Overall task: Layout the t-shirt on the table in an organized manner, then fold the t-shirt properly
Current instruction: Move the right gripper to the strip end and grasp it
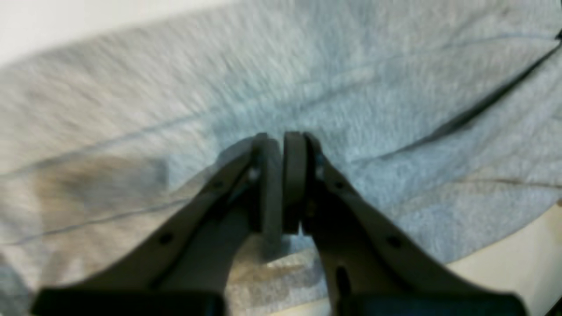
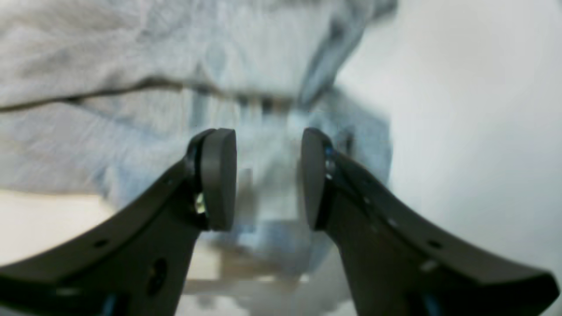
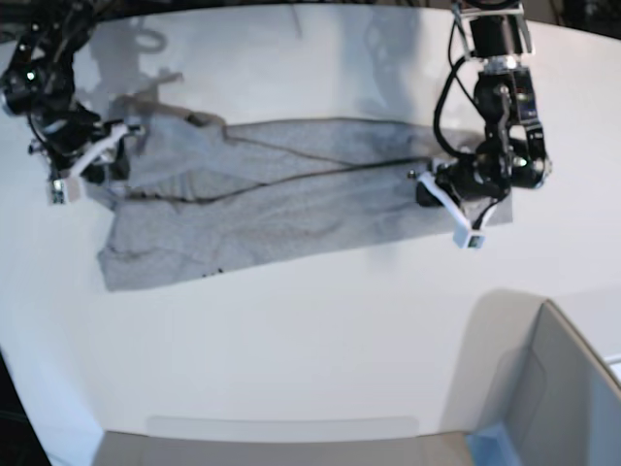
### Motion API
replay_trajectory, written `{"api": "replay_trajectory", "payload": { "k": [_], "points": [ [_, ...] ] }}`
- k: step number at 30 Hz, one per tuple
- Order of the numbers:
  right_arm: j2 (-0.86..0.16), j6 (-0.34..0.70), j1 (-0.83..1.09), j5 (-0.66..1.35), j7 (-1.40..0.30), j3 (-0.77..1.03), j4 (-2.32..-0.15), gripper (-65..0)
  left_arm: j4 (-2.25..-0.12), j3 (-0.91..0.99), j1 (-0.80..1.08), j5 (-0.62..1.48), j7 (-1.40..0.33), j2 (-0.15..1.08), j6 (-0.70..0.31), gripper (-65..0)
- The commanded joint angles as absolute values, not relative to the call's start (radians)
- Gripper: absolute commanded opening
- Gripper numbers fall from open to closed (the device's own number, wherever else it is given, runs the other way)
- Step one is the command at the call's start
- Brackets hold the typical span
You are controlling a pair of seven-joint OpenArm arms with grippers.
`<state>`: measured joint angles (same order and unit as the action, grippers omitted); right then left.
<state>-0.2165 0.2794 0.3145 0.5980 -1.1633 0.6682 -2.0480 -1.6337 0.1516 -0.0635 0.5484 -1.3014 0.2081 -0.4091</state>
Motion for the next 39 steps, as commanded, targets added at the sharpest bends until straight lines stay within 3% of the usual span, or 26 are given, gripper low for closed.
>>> {"api": "replay_trajectory", "payload": {
  "k": [1, 4, 11, 20, 29, 39],
  "points": [
    [-0.245, 0.286, 0.341, 0.664, -1.144, 0.699, -2.066, -40.3, -1.655, 0.151, -0.077, 0.559, -1.288, 0.216, -0.412, -56.8],
    [-0.272, 0.277, 0.437, 0.792, -1.144, 0.754, -2.064, -40.3, -1.653, 0.148, -0.077, 0.559, -1.288, 0.216, -0.412, -56.8],
    [-0.234, 0.282, 0.518, 0.800, -1.142, 0.803, -2.058, -40.3, -1.656, 0.151, -0.074, 0.559, -1.288, 0.216, -0.412, -56.8],
    [-0.211, 0.288, 0.464, 0.659, -1.135, 0.799, -1.939, -40.3, -1.656, 0.153, -0.074, 0.559, -1.288, 0.217, -0.412, -56.8],
    [-0.213, 0.286, 0.440, 0.651, -1.090, 0.677, -1.828, -40.3, -1.656, 0.153, -0.074, 0.559, -1.288, 0.217, -0.412, -56.8],
    [-0.214, 0.286, 0.437, 0.651, -1.081, 0.661, -1.794, -41.4, -1.656, 0.154, -0.076, 0.559, -1.288, 0.220, -0.412, -56.8]
  ]
}}
